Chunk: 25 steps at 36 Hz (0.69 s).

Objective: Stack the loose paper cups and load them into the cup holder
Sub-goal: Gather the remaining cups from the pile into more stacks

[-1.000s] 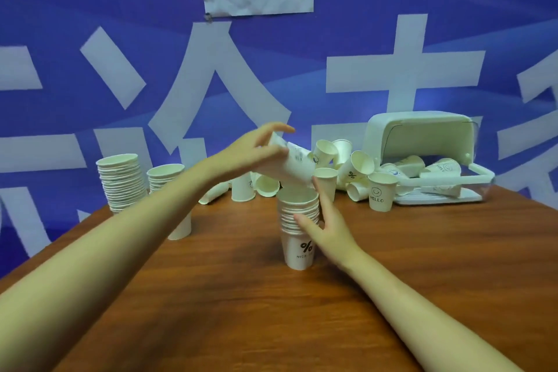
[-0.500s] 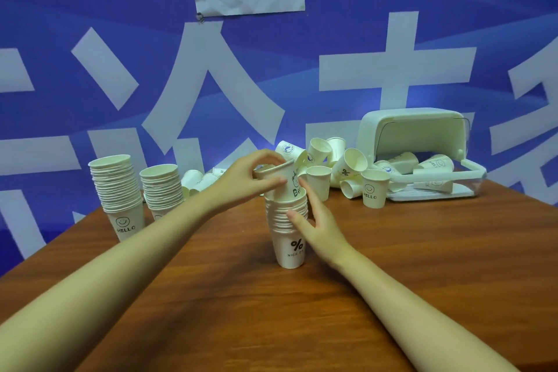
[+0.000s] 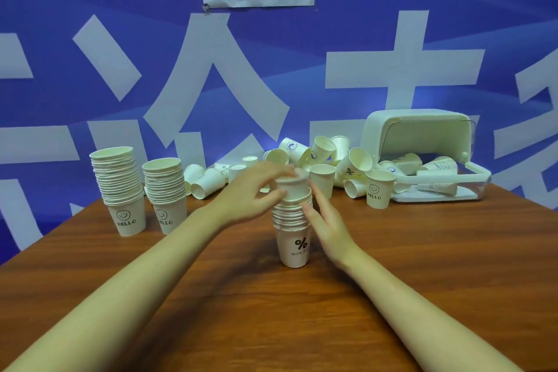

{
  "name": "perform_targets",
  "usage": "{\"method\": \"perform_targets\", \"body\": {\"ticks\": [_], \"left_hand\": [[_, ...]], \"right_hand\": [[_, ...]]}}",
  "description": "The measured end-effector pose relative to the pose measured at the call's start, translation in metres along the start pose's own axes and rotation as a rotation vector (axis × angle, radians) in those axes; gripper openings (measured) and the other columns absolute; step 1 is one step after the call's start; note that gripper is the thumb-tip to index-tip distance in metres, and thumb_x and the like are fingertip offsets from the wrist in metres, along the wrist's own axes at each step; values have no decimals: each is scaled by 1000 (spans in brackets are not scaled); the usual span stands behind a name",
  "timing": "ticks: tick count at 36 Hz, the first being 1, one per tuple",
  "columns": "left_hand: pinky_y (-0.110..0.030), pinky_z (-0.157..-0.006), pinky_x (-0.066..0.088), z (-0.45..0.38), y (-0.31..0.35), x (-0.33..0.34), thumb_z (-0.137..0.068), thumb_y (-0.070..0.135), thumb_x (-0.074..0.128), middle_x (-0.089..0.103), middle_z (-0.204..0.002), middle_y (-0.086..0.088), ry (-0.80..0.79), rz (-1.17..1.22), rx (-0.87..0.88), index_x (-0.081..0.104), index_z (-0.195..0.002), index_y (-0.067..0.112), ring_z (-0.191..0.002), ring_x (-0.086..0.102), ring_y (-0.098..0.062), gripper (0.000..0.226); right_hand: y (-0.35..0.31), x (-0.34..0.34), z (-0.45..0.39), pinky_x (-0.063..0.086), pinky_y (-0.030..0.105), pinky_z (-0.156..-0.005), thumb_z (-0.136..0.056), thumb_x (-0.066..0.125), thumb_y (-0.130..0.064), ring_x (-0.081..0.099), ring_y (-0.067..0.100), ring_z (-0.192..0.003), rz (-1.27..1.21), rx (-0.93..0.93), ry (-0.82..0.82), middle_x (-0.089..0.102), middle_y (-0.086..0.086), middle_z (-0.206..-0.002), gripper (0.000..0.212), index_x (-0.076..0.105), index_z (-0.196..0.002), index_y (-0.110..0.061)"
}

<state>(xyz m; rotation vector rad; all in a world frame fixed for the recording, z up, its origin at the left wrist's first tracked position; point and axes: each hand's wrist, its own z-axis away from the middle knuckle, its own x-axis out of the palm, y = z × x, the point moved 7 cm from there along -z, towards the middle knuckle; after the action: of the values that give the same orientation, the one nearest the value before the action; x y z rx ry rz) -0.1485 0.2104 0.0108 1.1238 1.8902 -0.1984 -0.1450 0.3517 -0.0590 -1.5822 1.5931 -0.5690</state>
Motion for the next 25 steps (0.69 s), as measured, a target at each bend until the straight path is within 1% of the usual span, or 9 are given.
{"method": "perform_targets", "body": {"ticks": [2,4,7,10,12,14,17,20,25], "left_hand": [[-33,-112,31,-1,7,13,-95,39,40,50,-142,8,-116,-88,50,53,-136,28,-133,40,-6,44],[-33,-114,28,1,9,25,-96,38,38,48,-145,5,-137,-65,50,53,-137,25,-135,36,-8,45],[-37,-112,32,7,5,31,-95,37,39,49,-140,6,-38,92,5,53,-135,22,-134,39,-8,45],[-30,-111,34,18,3,31,-94,37,44,49,-139,2,134,212,-36,48,-138,17,-133,41,-8,49],[-22,-111,32,28,-7,34,-90,44,50,45,-144,4,239,323,-153,38,-145,20,-135,38,-3,61],[-19,-110,32,39,-19,41,-87,49,54,41,-149,8,286,469,-314,31,-149,25,-137,37,0,71],[-18,-105,41,56,-31,43,-95,32,59,53,-140,10,318,560,-431,44,-143,23,-125,48,6,51],[-28,-105,44,71,-43,36,-95,22,59,58,-131,17,349,519,-460,55,-133,26,-121,51,6,38],[-32,-94,53,82,-61,20,-94,11,59,65,-123,9,470,630,-502,60,-127,26,-112,62,-7,36]], "right_hand": [[2,-1,-1,33,13,-106,-96,46,-31,40,-4,-135,-9,-9,8,46,-20,-143,52,36,-146,-21],[3,-3,-1,33,10,-102,-95,47,-29,40,-9,-131,-32,4,15,46,-25,-139,49,36,-142,-29],[2,-4,0,33,9,-102,-94,48,-29,39,-12,-131,-23,19,28,43,-28,-138,47,33,-137,-40],[3,-1,0,35,23,-110,-93,51,-39,41,0,-135,13,14,32,46,-16,-145,51,35,-141,-37],[4,-1,0,37,32,-112,-89,52,-46,45,6,-133,27,15,37,48,-10,-146,56,38,-143,-36],[4,-2,0,41,31,-108,-87,55,-44,50,6,-128,38,11,42,54,-10,-140,56,40,-141,-38],[8,-1,1,45,26,-102,-86,63,-31,54,7,-124,65,17,1,57,-20,-131,64,34,-142,-43],[15,9,3,44,19,-101,-83,70,-26,50,-1,-127,78,52,-89,50,-35,-133,79,24,-142,-52],[20,42,-14,45,24,-103,-83,74,-26,50,-5,-125,119,91,-133,51,-32,-134,80,27,-144,-46]]}}
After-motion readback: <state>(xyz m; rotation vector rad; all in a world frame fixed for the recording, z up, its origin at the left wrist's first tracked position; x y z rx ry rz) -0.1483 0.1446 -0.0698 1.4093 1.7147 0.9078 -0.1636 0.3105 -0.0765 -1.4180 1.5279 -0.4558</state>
